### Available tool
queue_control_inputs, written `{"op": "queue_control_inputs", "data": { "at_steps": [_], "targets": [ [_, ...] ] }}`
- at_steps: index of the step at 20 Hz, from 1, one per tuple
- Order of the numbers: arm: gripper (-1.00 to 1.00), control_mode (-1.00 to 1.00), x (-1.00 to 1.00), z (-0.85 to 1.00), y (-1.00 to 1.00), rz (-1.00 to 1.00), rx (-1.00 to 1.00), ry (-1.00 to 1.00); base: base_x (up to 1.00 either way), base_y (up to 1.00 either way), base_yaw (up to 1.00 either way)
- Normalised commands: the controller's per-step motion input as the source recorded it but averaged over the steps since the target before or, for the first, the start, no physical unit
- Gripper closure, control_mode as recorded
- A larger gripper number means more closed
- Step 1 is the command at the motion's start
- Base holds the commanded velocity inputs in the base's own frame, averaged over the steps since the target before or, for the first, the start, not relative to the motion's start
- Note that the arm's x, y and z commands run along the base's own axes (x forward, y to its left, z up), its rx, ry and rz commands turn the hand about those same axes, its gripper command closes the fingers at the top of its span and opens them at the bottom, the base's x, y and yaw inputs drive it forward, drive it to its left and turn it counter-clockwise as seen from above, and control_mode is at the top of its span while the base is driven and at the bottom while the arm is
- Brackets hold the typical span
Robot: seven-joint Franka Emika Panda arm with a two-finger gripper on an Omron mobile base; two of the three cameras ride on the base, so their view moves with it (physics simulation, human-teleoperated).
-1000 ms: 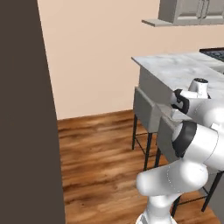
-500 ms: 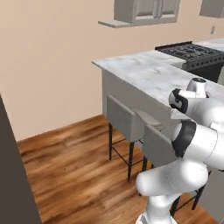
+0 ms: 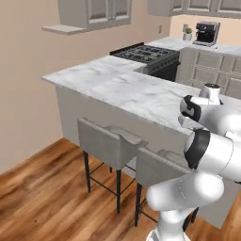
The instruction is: Take the fork and place it on the left side of the plate. Then take the spoon and place it on the right side of the plate. Make sure they're directly next to the plate.
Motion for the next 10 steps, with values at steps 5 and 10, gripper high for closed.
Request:
{"op": "queue_control_inputs", "data": {
  "at_steps": [5,10],
  "targets": [
    [1.0,1.0,0.0,0.0,0.0,0.0,0.0,0.0,0.39,0.34,-0.63],
    [1.0,1.0,0.0,0.0,0.0,0.0,0.0,0.0,0.46,0.4,-0.56]
  ]
}}
